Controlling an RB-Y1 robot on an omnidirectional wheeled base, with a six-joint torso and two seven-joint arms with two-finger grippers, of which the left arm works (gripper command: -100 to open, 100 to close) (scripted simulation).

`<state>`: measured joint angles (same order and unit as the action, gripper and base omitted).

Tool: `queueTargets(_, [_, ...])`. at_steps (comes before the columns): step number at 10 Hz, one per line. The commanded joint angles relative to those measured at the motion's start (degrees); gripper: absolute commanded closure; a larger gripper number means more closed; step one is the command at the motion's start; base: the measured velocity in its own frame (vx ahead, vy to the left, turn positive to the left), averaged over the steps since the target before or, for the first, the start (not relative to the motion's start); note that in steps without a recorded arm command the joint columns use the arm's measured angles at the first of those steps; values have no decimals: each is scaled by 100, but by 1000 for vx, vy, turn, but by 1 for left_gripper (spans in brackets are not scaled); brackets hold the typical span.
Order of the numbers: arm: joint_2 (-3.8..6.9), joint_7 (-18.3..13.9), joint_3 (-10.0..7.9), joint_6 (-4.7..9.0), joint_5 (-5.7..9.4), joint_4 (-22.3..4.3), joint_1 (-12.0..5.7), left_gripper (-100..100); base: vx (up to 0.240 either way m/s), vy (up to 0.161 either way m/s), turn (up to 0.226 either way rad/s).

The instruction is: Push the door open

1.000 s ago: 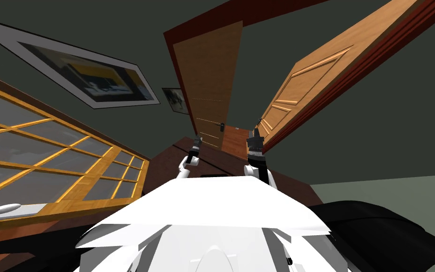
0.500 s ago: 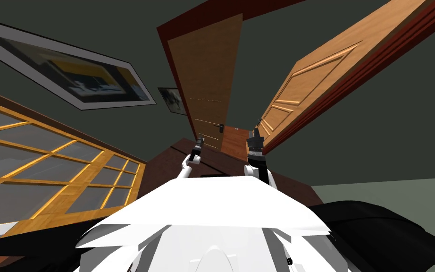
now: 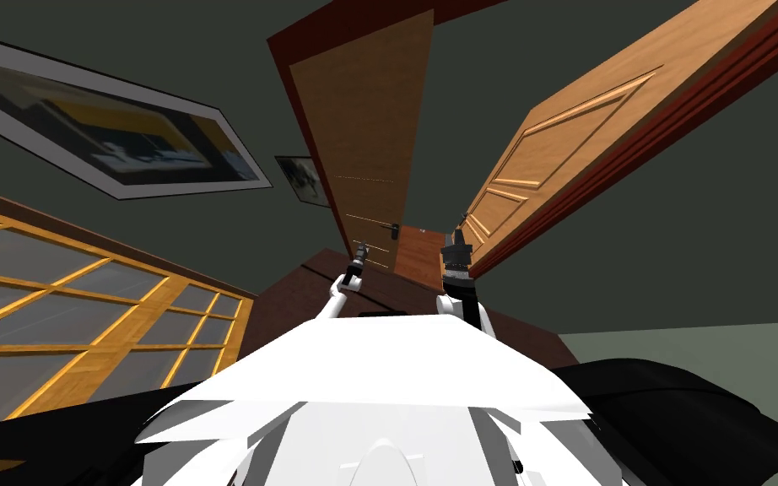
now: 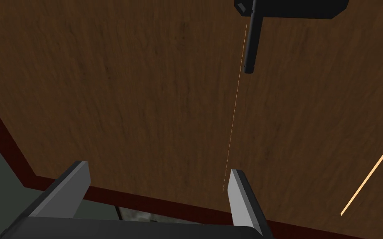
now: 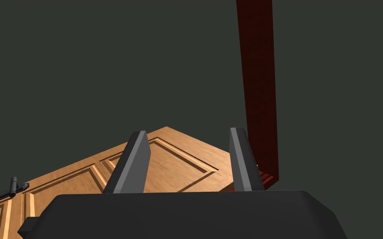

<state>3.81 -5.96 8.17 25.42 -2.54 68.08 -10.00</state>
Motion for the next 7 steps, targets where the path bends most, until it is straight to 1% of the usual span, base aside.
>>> queueTargets(1, [-15,-21,22,-18,0,-228,-149,-100,93,0,-23])
queueTargets(7, [-122,-70,94,-16,-8,-1085,-668,-100,96,-10,-26])
